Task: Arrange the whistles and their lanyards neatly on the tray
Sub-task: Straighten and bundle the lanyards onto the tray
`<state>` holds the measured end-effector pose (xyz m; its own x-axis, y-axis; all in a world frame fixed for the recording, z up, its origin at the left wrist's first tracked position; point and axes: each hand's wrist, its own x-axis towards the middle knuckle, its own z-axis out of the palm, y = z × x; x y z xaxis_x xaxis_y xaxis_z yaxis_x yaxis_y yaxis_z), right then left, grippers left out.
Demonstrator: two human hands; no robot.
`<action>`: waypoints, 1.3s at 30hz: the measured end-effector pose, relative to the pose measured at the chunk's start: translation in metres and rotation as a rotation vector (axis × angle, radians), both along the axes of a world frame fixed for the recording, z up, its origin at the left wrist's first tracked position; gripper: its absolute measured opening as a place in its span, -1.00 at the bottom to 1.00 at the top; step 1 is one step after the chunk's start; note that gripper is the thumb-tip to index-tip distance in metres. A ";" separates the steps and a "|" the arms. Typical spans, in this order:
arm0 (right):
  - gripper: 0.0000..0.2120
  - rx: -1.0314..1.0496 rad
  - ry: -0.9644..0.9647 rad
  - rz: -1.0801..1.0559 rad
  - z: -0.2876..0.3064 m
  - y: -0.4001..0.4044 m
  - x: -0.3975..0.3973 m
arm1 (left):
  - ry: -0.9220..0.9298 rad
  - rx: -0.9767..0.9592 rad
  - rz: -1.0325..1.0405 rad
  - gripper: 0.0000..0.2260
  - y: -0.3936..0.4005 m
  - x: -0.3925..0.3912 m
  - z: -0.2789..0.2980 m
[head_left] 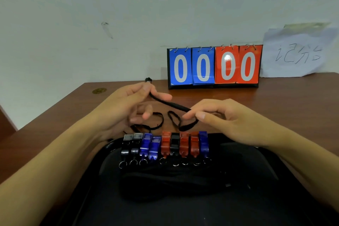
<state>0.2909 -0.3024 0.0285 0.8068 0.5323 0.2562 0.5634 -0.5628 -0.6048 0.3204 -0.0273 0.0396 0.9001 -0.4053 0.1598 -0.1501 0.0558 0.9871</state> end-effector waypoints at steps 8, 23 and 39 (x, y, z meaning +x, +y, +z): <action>-0.79 0.276 -0.047 -0.180 -0.005 -0.015 0.012 | -0.137 0.365 0.161 -0.72 0.033 0.030 -0.019; -0.88 0.326 -0.140 -0.513 -0.019 -0.036 0.025 | -0.474 0.919 0.403 -0.77 0.050 0.034 -0.028; -0.56 0.311 0.039 -0.093 0.010 0.002 -0.021 | -0.670 0.697 -0.068 -0.79 -0.008 -0.030 0.003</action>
